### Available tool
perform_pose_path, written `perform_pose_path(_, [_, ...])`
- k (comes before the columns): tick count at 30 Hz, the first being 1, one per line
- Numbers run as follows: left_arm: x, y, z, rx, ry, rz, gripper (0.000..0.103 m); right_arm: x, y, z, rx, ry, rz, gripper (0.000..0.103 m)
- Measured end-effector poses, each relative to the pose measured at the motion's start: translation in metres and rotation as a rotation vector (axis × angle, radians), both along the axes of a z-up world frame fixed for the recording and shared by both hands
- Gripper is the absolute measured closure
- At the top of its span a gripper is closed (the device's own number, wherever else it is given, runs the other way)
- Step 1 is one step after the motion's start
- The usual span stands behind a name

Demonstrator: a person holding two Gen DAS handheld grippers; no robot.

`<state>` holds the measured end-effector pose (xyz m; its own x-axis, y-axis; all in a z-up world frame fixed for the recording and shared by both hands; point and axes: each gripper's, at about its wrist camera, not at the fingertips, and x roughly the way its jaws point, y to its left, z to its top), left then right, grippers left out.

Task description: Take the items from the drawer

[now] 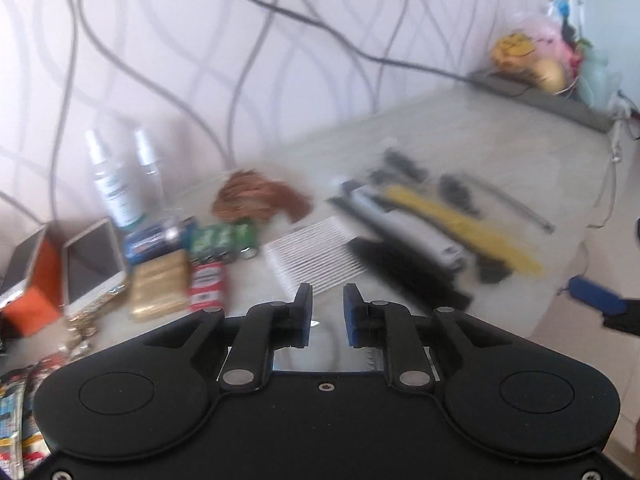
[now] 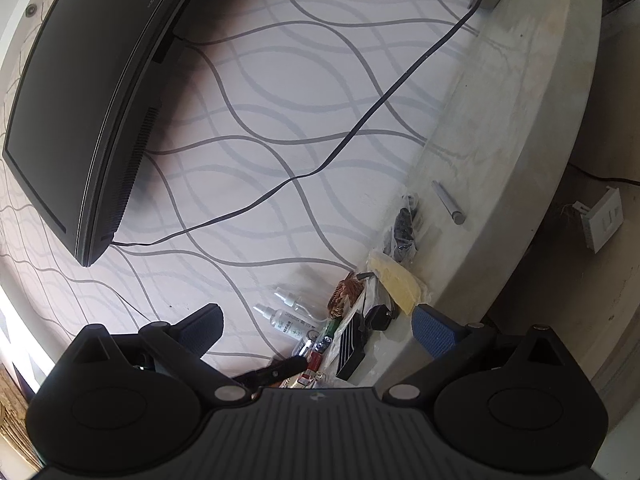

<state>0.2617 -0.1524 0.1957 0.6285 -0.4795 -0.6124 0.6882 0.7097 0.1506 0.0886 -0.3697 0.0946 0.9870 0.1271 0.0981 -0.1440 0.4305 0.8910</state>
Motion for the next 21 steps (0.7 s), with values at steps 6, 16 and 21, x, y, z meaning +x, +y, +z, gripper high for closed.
perform_pose_path(6, [-0.018,0.040,0.020,-0.066,0.032,-0.053,0.059,0.001,0.001,0.001,-0.006,-0.002,0.001,0.000])
perform_pose_path(16, [-0.070,0.112,-0.031,0.142,0.344,-0.031,0.037,0.004,0.005,0.003,-0.034,0.009,0.015,0.000])
perform_pose_path(21, [-0.053,0.133,-0.085,0.247,0.368,0.211,0.038,0.003,0.007,0.005,-0.054,0.017,0.011,0.000])
